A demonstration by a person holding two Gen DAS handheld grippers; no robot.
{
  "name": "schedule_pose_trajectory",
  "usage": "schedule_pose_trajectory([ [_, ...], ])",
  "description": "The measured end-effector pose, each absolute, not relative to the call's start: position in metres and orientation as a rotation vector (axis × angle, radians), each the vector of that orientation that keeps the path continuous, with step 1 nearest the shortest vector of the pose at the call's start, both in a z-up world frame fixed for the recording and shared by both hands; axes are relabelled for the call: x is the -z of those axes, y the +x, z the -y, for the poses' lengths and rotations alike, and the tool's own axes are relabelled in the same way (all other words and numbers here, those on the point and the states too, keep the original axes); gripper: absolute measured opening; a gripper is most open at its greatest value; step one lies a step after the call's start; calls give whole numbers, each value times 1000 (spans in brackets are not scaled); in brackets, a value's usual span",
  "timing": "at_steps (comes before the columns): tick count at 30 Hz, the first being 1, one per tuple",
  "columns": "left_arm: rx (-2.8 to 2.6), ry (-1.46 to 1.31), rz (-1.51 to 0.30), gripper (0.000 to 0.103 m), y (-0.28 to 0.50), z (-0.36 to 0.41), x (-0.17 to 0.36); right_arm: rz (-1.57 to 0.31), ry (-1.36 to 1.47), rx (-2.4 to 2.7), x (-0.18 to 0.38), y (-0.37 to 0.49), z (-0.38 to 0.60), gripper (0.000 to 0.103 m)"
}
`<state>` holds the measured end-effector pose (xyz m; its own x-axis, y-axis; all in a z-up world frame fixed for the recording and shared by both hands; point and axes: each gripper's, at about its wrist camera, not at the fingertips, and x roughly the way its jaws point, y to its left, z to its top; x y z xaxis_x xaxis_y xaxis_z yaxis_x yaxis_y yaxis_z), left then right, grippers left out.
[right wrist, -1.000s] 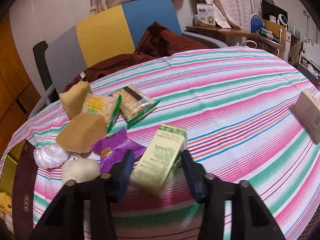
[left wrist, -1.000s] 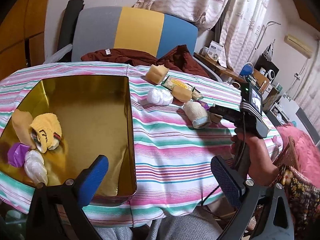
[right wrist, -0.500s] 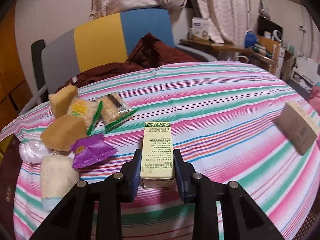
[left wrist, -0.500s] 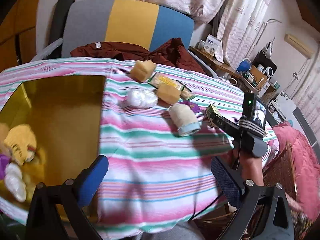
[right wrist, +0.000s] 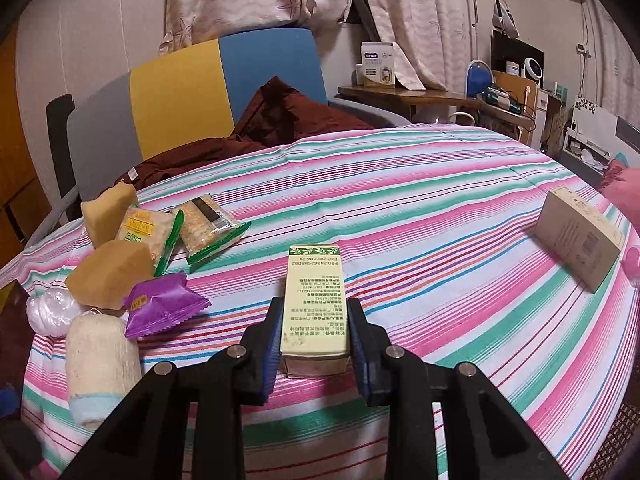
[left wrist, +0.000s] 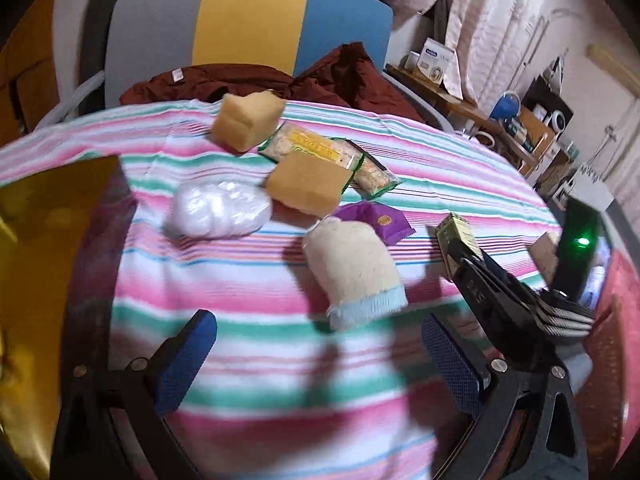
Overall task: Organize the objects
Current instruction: 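Grasp the cream knit sock with the left gripper while the right holds the box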
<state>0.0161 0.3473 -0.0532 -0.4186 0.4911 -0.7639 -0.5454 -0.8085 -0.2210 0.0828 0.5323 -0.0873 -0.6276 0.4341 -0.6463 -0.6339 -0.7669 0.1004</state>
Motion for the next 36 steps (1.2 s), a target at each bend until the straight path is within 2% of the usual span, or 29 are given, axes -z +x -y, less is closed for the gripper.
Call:
schedule_pose_trajectory([
  [9,-2230,-1233,-35,103,-9,-376,67,-480,-828,-2341,92,83,-538,30],
  [11,-2217,-1232,-40,99,-13,-382,73,-483,-821,-2338,92,84,-538,30],
  [13,-2196,-1235,-66,84,-13,-387,79,-477,-820,-2335,92,84,-537,30],
  [14,-2184,-1215,-76,84,-12,-389,81,-473,-821,-2334,92,84,-537,30],
  [15,-2186,-1178,-89,78,-10,-389,81,-470,-824,-2333,92,83,-536,30],
  [16,-2164,-1157,-92,66,-7,-389,81,-467,-823,-2332,92,83,-536,30],
  [18,-2116,-1134,-118,55,-1,-393,82,-462,-822,-2332,92,83,-536,30],
  [36,-2080,-1162,-42,53,14,-349,76,-386,-819,-2310,89,82,-529,30],
])
